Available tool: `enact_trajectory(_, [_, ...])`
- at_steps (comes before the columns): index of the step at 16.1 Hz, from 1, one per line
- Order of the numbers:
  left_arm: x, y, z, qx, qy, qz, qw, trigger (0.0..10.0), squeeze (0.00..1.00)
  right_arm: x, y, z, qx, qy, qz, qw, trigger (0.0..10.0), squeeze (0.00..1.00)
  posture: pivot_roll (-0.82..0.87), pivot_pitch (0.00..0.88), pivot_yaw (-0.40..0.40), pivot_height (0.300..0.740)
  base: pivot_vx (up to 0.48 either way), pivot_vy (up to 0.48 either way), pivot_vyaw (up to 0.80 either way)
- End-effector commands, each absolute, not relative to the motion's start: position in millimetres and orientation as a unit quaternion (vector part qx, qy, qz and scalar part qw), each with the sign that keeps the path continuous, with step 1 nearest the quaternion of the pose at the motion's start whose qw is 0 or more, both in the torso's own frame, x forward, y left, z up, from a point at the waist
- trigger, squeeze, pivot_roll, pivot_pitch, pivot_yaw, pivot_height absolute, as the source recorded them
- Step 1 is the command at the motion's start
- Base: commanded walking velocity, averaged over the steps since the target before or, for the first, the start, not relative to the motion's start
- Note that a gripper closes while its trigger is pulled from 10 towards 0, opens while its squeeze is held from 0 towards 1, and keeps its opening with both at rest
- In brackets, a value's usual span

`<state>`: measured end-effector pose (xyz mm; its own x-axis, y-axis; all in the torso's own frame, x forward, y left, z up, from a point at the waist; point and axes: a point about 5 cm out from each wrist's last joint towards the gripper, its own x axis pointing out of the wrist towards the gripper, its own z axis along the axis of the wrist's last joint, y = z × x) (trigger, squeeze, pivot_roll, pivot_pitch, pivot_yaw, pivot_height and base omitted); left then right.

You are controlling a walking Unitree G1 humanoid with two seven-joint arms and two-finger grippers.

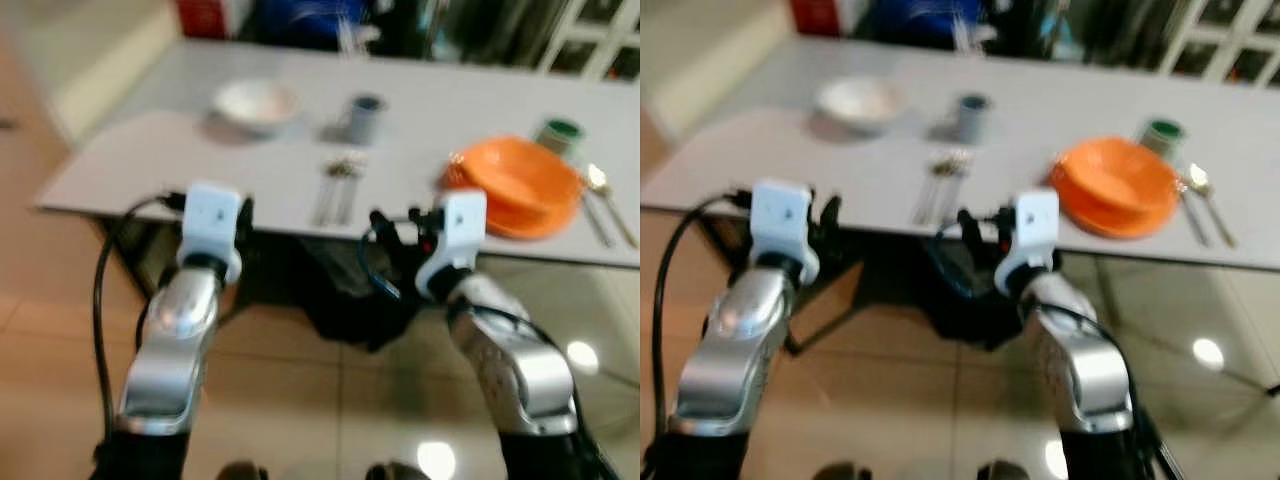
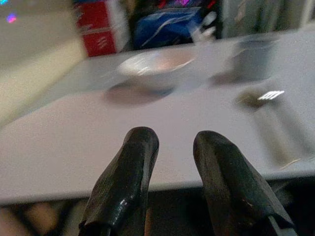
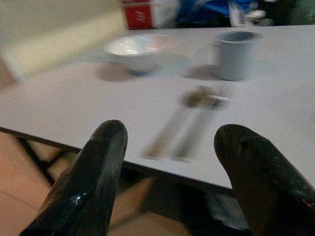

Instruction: Setting the table

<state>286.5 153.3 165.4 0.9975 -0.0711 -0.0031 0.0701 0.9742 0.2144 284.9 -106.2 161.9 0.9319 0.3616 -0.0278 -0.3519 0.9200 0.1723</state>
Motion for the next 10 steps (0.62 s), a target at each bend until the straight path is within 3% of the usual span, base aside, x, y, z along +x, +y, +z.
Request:
enact_trajectory(1, [287,150,171,0.108,-0.008,-0.04,0.993,10.0,0.0,285,-110,163,0.081,0.022,0.174,0.981,10.0,0.0,-0.02,0.027,-0.02,0.74,0.0,0.48,0.0])
enact_trajectory(2, [288,151,170,0.108,-0.004,-0.036,0.994,10.0,0.0,285,-109,162,0.083,0.026,0.17,0.982,10.0,0.0,-0.03,0.028,-0.014,0.74,0.0,0.48,0.0])
enact_trajectory(9, [289,163,177,0.107,-0.003,-0.008,0.994,10.0,0.0,295,-102,164,0.08,0.026,0.18,0.98,10.0,0.0,-0.01,0.043,-0.026,0.74,0.0,0.48,-0.8])
enact_trajectory(10, [289,168,178,0.104,-0.004,0.008,0.995,10.0,0.0,297,-103,166,0.079,0.02,0.173,0.982,10.0,0.0,0.0,0.04,-0.039,0.74,0.0,0.48,0.0])
